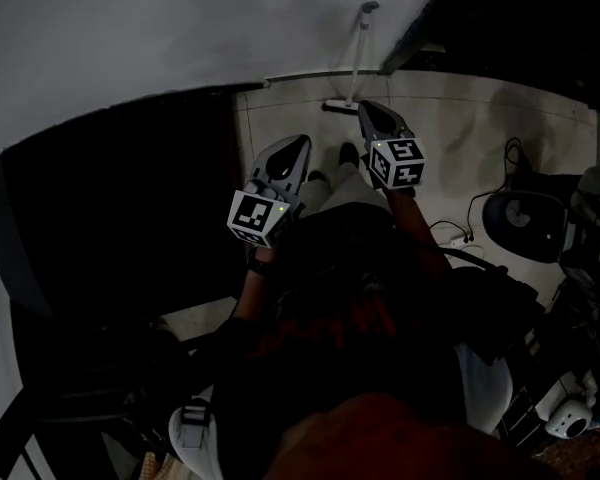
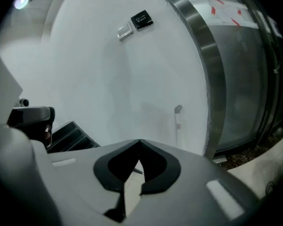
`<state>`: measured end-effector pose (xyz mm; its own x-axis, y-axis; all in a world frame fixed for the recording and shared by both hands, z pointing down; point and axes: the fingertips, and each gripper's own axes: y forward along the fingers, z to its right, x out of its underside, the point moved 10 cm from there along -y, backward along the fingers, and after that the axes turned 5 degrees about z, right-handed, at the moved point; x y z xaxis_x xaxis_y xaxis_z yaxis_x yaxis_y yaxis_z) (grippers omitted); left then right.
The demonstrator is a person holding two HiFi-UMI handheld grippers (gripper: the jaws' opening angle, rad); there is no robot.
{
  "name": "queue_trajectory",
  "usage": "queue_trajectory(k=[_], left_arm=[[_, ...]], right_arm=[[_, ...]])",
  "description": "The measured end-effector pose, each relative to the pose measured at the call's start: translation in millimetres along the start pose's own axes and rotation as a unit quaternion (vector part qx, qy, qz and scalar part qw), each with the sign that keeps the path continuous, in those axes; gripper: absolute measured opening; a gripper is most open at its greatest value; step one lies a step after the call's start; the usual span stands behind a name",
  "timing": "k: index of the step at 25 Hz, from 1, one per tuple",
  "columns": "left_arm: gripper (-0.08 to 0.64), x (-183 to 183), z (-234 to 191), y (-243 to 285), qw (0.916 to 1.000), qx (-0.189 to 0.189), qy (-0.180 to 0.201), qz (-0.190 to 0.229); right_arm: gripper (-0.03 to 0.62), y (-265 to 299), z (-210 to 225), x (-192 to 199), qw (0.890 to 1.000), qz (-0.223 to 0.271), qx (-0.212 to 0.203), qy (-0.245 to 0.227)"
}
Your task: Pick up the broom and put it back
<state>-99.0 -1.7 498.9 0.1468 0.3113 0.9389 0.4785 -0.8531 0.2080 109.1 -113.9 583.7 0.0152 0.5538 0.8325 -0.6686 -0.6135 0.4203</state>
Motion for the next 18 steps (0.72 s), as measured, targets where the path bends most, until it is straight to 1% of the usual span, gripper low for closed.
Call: queue_trajectory(k=[3, 6, 7, 8, 9, 10, 11, 12, 15, 18], left_arm=[[0.002, -8.3, -17.0, 14.6, 0.9999, -0.001, -0.011, -0.012], [0.002, -10.0, -32.5, 19.1, 0.9996, -0.005, -0.022, -0.018], [0.002, -10.6, -35.1, 18.6, 0.9995, -0.008, -0.024, -0.018], [0.002, -11.5, -36.3, 18.0, 0.9994, -0.012, -0.026, -0.018], [0.002, -12.5, -37.1, 17.6, 0.9993, -0.018, -0.027, -0.018], [0.002, -13.4, -37.8, 17.5, 0.9992, -0.023, -0.027, -0.020], [0.002, -13.3, -38.0, 17.5, 0.9990, -0.029, -0.025, -0.025], [0.002, -11.4, -37.5, 17.1, 0.9986, -0.034, -0.025, -0.031], [0.002, 2.0, -36.5, 10.4, 0.9966, -0.060, -0.034, -0.046], [0.002, 8.7, -35.0, -7.5, 0.9936, -0.089, -0.040, -0.057]], right_arm=[[0.002, 22.2, 12.3, -15.8, 1.000, -0.010, 0.017, -0.010], [0.003, 53.5, 25.0, -9.6, 0.997, -0.038, 0.046, -0.040], [0.021, 65.6, 32.8, -3.7, 0.996, -0.050, 0.055, -0.048], [0.088, 79.2, 44.1, 2.8, 0.994, -0.063, 0.064, -0.056], [0.123, 95.9, 58.3, 9.0, 0.992, -0.077, 0.075, -0.065], [0.110, 115.5, 74.4, 14.5, 0.989, -0.092, 0.086, -0.076], [0.112, 136.5, 91.5, 19.6, 0.986, -0.109, 0.096, -0.085], [0.130, 157.1, 109.0, 24.7, 0.983, -0.126, 0.104, -0.089], [0.156, 210.2, 152.6, 37.6, 0.976, -0.165, 0.120, -0.078], [0.163, 251.1, 174.7, 47.2, 0.974, -0.178, 0.126, -0.056]])
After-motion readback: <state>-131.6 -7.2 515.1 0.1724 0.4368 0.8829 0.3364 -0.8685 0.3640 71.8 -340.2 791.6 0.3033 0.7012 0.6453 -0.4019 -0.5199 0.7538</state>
